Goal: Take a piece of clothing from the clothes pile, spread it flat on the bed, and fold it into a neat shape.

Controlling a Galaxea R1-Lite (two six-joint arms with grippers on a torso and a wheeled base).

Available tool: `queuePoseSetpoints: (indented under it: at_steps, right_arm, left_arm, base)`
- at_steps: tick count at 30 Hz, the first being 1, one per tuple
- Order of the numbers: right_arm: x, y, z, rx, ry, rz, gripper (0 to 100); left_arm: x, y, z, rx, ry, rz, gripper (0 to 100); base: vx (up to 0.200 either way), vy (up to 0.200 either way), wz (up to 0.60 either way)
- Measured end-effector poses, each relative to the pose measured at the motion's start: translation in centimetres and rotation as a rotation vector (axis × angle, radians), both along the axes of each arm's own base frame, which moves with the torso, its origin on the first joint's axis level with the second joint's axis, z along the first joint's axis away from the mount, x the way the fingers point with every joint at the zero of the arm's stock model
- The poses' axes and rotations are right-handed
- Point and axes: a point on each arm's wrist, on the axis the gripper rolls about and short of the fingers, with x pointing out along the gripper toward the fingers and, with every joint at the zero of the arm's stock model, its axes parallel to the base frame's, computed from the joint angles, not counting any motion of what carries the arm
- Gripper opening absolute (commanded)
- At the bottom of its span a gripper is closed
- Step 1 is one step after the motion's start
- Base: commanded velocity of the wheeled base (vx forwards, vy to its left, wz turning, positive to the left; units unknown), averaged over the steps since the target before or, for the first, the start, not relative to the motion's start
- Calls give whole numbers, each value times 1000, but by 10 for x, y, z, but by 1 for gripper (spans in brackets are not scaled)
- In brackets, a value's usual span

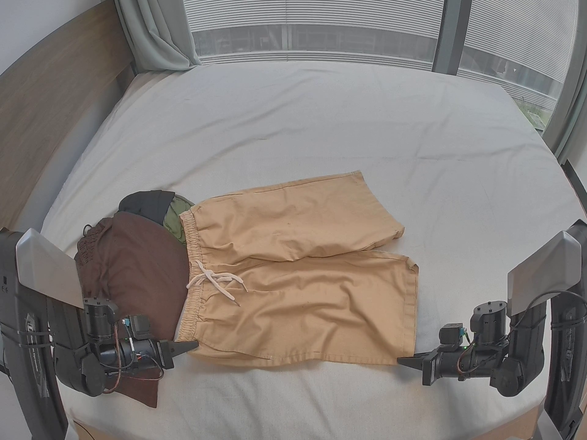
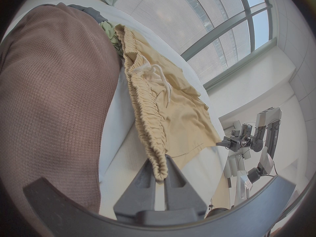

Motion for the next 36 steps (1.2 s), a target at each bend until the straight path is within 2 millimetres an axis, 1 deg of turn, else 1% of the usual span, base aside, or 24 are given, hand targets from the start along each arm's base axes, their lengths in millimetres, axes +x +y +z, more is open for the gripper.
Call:
queuePoseSetpoints:
  at_steps: [6,12,24,36]
  right_arm:
    - [-9,-3,0,-33,4,24,0]
    - [-12,-8,0,-54,-3,24,0]
    - [-14,-10,1,-63,-15,46,0]
    - [-20,-12,4,-60,-21,82,0]
  left_arm:
    - [-3,1,0,1,8,0,0]
    - [-7,1,1,0,20,-2,0]
    - [-29,-1,4,1,83,-11,0]
    - [-45,-1,5,31,102,-37,0]
  base:
    - [0,0,0]
    - [0,0,0]
    - [0,0,0]
    - [0,0,0]
